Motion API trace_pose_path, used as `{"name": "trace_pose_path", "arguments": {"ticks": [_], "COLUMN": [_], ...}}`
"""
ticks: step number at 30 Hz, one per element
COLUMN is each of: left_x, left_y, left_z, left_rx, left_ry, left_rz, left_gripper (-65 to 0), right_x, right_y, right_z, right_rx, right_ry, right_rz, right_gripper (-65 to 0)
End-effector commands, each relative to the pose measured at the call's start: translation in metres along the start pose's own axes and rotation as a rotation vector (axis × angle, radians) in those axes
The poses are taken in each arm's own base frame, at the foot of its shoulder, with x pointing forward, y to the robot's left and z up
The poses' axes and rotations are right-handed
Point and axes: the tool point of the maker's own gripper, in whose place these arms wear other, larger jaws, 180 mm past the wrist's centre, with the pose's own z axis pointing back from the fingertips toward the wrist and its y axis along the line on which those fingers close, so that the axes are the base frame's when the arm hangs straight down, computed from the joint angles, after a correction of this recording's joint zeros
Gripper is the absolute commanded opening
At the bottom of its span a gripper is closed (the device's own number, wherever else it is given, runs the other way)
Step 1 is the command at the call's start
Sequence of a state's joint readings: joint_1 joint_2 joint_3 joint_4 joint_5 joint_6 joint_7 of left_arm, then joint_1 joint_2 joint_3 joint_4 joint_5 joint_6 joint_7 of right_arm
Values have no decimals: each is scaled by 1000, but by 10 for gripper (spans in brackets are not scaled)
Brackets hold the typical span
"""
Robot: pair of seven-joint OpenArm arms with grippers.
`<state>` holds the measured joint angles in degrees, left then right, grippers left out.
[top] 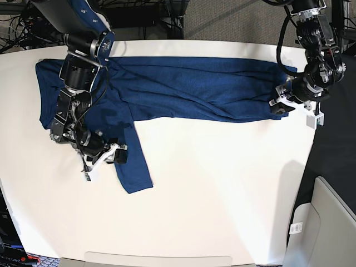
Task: Fold the T-shirt properly
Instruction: 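Grasp the sleeve cuff with the right gripper, then lay the sleeve across the shirt band toward the left gripper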
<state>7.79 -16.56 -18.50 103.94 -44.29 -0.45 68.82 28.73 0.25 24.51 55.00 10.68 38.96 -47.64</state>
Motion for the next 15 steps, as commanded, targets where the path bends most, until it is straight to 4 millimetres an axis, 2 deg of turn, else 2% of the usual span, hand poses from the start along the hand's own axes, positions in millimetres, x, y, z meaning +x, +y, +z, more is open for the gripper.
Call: {"name": "trace_pose_path", "arguments": {"ticks": [1,3,4,10,15], "left_x": [14,14,14,12,12], "left_y": [-3,-2,-2,-1,-1], "left_z": [5,5,5,5,5], "left_rx": [-10,-8,-8,-5,-4], "left_ry": [-40,-40,-39,-35,-35], "left_rz": [-15,-16,-16,-16,-17], "left_gripper": [-441,-441,-441,-441,-441], "right_x": [7,14,16,28,51], "right_y": [9,17,25,89,172], "right_z": [-2,-1,-3,-6,11], "right_rx": [14,39,55,234,469], "right_ry": [11,-5,-6,-33,-144], "right_rz": [17,25,30,74,139], "right_gripper": [-523,-627,-650,-643,-643]}}
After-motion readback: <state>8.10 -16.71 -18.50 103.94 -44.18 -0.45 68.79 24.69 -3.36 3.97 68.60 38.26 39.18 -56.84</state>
